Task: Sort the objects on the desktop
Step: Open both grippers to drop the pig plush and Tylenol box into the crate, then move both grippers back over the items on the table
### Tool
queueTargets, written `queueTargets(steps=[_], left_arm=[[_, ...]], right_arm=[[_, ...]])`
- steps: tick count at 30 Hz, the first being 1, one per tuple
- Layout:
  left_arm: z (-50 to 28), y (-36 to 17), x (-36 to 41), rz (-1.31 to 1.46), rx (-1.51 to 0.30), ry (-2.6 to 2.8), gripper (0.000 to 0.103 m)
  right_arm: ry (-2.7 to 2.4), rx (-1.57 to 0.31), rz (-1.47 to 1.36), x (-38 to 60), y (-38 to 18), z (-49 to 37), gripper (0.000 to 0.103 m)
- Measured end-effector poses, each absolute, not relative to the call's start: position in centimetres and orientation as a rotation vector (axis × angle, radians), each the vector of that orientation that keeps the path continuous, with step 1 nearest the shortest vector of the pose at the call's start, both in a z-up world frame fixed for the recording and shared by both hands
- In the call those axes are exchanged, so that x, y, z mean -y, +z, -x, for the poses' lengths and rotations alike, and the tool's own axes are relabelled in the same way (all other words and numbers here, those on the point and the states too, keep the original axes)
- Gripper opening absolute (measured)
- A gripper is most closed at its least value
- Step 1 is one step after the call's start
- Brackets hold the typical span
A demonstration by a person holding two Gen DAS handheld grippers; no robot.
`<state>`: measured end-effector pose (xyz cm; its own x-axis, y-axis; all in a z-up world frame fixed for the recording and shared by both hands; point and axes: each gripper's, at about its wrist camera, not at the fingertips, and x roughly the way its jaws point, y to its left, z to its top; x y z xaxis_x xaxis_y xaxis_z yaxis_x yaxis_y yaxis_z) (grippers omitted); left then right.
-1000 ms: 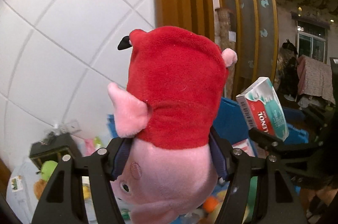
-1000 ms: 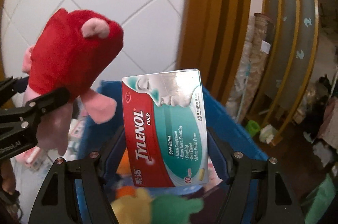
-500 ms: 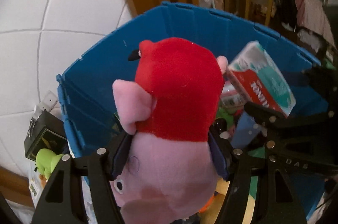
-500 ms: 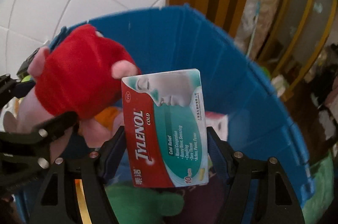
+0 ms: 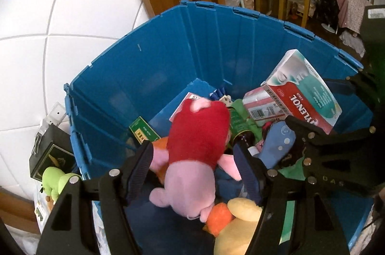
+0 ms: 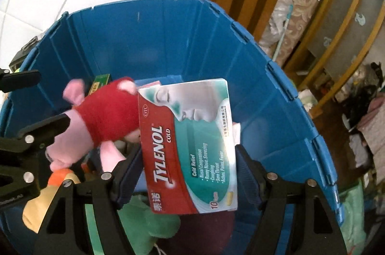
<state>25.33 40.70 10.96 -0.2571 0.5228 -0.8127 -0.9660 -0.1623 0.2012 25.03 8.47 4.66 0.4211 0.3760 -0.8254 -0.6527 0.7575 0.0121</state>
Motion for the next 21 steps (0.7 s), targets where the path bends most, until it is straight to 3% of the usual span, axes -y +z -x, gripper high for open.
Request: queueTargets(steps=[4, 6, 10, 17, 21], left_arm=[[-25.2, 10.8, -40.0, 0.719, -0.874, 1.673, 0.068], [-24.9, 10.6, -39.8, 0.72, -0.871, 1.672, 0.068], [-24.9, 10.8, -39.0, 0.72, -0.853, 1.682, 0.068], [-24.8, 12.0, -36.9, 0.693, -0.778, 1.704, 0.068], [-24.8, 13.2, -35.0, 0.657, -0.705, 1.731, 0.068]], right_arm=[[0.65, -0.932, 0.338, -8.5, 4.7, -25.2, 0.075], [0.648, -0.931, 0.339, -8.5, 4.7, -25.1, 0.083], [0.643, -0.923, 0.333, -8.4, 4.9, -24.7, 0.086], [0.634, -0.876, 0.307, -7.3, 6.7, -23.3, 0.103], [0.639, -0.835, 0.276, -6.5, 8.3, -21.9, 0.103]])
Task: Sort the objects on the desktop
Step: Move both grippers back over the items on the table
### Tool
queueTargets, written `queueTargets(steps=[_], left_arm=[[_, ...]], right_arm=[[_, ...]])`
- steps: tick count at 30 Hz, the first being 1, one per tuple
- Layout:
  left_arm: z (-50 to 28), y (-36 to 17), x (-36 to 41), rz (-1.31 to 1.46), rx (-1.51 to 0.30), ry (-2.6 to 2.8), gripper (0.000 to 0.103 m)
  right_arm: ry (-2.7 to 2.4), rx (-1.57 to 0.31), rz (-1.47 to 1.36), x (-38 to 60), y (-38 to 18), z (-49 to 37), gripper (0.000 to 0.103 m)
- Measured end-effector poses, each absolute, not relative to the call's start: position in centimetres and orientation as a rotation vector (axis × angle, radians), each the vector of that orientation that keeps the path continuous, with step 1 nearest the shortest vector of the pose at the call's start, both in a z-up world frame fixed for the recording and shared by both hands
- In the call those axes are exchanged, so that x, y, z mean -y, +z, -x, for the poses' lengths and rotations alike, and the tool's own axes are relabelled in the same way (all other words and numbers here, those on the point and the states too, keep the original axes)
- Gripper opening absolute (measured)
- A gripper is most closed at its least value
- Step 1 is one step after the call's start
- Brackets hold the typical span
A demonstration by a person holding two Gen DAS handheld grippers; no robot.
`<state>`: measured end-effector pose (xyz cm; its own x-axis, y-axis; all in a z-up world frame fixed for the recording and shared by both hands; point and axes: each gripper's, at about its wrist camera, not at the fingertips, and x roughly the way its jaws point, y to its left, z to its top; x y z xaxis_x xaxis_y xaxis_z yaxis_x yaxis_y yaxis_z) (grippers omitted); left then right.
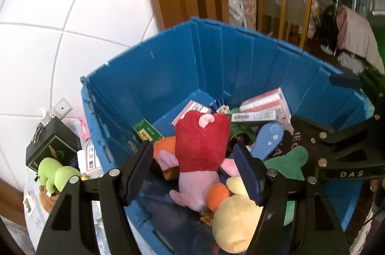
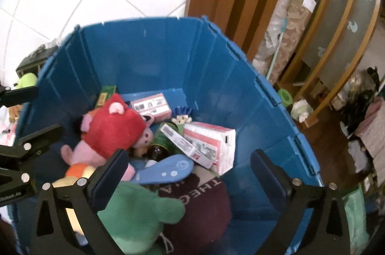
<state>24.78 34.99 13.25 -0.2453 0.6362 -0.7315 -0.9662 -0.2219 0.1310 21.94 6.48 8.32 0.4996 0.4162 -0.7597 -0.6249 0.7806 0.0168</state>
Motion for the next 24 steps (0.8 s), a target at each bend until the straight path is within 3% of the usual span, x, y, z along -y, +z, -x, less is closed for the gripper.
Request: queueTargets(steps=[13, 24], left_arm=[[-22.2, 15.7, -27.0, 0.601, -0.498, 1.828, 0.069], [-16.1, 13.7, -18.7, 0.615, -0.436, 1.927, 0.069]], right_arm=[[0.704, -0.719, 0.182, -6.8, 12.5, -15.3, 0.103], [0.782, -0.654, 0.191, -13.0, 15.1, -7.6, 0.103]])
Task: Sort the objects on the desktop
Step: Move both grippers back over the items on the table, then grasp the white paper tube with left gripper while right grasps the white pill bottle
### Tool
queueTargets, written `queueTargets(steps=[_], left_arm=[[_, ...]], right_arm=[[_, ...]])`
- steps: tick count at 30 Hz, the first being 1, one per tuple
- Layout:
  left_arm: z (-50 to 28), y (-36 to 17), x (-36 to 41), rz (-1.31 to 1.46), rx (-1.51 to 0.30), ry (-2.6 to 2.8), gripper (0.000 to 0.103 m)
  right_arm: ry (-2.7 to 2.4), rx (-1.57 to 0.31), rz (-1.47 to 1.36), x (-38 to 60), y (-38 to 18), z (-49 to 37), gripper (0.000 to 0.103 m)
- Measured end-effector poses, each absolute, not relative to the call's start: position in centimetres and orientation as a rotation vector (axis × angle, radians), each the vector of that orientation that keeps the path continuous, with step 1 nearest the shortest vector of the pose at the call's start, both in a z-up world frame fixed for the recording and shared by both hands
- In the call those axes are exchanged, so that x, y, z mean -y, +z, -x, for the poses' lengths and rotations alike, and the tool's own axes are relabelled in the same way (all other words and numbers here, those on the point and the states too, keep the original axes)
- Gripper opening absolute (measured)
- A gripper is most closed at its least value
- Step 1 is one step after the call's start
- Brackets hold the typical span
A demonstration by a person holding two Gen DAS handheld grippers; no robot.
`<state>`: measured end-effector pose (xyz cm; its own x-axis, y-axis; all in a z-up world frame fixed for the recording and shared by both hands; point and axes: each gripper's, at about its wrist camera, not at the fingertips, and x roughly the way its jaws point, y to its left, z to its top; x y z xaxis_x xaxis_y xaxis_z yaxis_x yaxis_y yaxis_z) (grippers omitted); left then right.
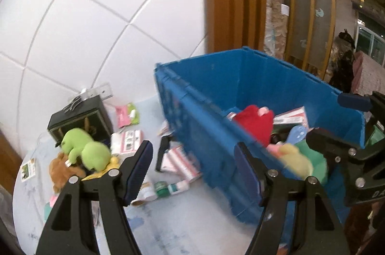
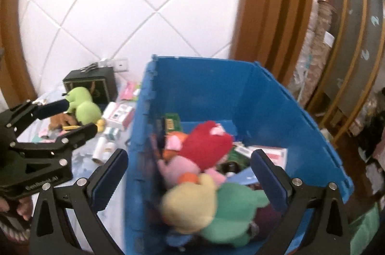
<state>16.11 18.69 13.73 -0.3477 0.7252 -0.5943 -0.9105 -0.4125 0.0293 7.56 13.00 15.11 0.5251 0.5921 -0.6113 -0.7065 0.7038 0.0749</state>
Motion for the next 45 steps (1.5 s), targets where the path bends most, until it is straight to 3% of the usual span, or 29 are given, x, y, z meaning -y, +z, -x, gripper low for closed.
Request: queueTargets(steps=[15, 23, 38, 45], left_arm=[[-2.3, 5.7, -8.4, 0.871, -0.418, 2.115, 0.069], [1.1, -0.3, -7.3, 0.99, -0.445, 2.132, 0.069], [6.2, -11.7, -15.2, 1.234, -0.516, 1.931, 0.069], [7.7, -14.7, -21.2, 1.254, -0.555, 1.849, 0.069]], right_arm=[[0.962, -0.654, 0.205, -24.9, 12.4, 0.0, 0.103], [0.987, -0.77, 0.221, -30.8, 7.0, 0.3, 0.103], [0.863, -1.077, 0.139, -37.5, -5.8, -5.8, 0.103], [0.825, -1.107, 0.126, -39.5, -7.5, -7.8, 0.103]])
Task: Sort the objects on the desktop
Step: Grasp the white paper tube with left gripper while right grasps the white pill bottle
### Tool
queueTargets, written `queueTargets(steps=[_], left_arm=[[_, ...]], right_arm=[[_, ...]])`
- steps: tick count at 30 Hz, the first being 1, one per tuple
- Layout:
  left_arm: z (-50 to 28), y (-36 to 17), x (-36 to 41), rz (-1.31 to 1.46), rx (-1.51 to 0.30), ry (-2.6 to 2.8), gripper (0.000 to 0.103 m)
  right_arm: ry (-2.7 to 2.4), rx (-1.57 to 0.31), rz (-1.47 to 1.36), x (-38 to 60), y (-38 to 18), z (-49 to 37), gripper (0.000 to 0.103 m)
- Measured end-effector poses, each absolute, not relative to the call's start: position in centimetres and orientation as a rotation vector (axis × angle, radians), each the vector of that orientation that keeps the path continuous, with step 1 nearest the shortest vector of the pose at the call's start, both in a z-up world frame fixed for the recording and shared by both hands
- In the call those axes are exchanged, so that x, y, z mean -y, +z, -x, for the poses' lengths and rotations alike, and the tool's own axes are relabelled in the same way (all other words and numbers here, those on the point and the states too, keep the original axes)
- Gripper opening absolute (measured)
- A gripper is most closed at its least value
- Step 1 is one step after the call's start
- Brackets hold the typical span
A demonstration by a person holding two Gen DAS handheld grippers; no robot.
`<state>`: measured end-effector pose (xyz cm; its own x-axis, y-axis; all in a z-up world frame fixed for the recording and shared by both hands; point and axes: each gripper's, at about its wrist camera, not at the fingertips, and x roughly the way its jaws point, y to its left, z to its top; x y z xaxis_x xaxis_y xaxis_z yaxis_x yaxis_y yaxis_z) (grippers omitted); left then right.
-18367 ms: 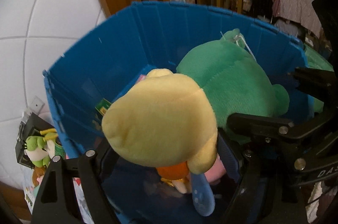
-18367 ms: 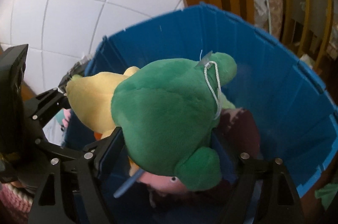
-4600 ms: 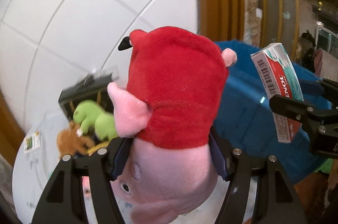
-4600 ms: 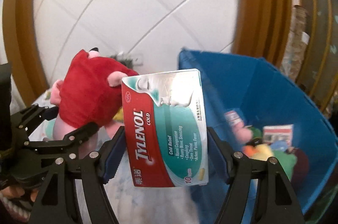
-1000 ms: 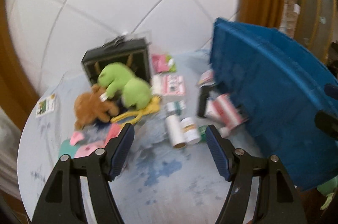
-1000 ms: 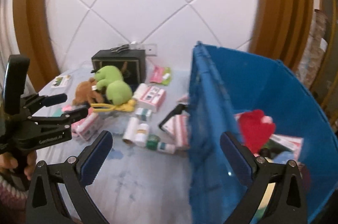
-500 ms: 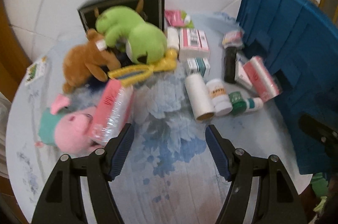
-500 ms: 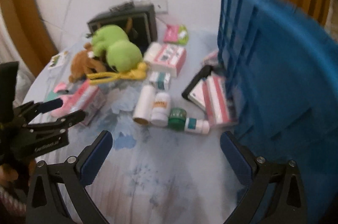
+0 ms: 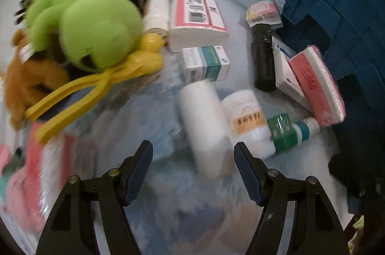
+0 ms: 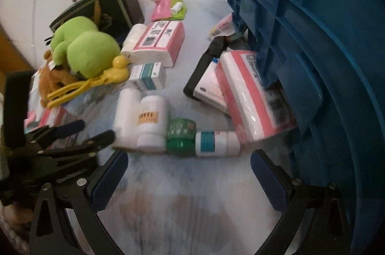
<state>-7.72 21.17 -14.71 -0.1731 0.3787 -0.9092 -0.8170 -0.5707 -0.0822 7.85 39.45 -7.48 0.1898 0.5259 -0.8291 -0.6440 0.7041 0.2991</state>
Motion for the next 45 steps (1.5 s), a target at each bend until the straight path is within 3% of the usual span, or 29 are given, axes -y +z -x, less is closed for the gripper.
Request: queueTargets(steps=[5, 7, 8, 16, 18, 27, 34, 45], left_arm=[[8.8, -17.0, -23.0, 1.277, -0.561, 1.826, 0.069], [9.4, -17.7, -22.3, 1.31, -0.528, 1.807, 0.05], [9.6, -18.0, -21.9, 1.327, -0.531, 1.803, 0.046], [11.2, -18.2, -17.6, 1.351, -0.518, 1.854, 0.046], [11.7, -18.2, -17.6, 1.357, -0.504, 1.847, 0.046], [12.3, -18.4, -19.3, 1.298, -0.567, 1.854, 0.046], [11.7, -17.5, -18.1, 1.304, -0.554, 1.853, 0.045], [5.9, -10.2, -13.6, 1.153, -0.513, 1.916, 0.045]], right_arm=[[0.814, -1.14, 0.138, -41.4, -8.6, -8.9, 0.103], [0.809, -1.135, 0.161, -42.1, -8.9, -8.9, 0.103], [0.823, -1.143, 0.157, -42.6, -9.0, -9.0, 0.103], [0.895, -1.162, 0.228, -47.3, -9.6, -8.7, 0.1], [0.903, -1.166, 0.255, -48.6, -9.9, -8.7, 0.084], [0.909, -1.236, 0.329, -51.8, -12.2, -9.7, 0.054], [0.943, -1.26, 0.297, -51.9, -12.4, -9.5, 0.049], [0.978, -1.122, 0.248, -46.7, -5.4, -4.9, 0.046]])
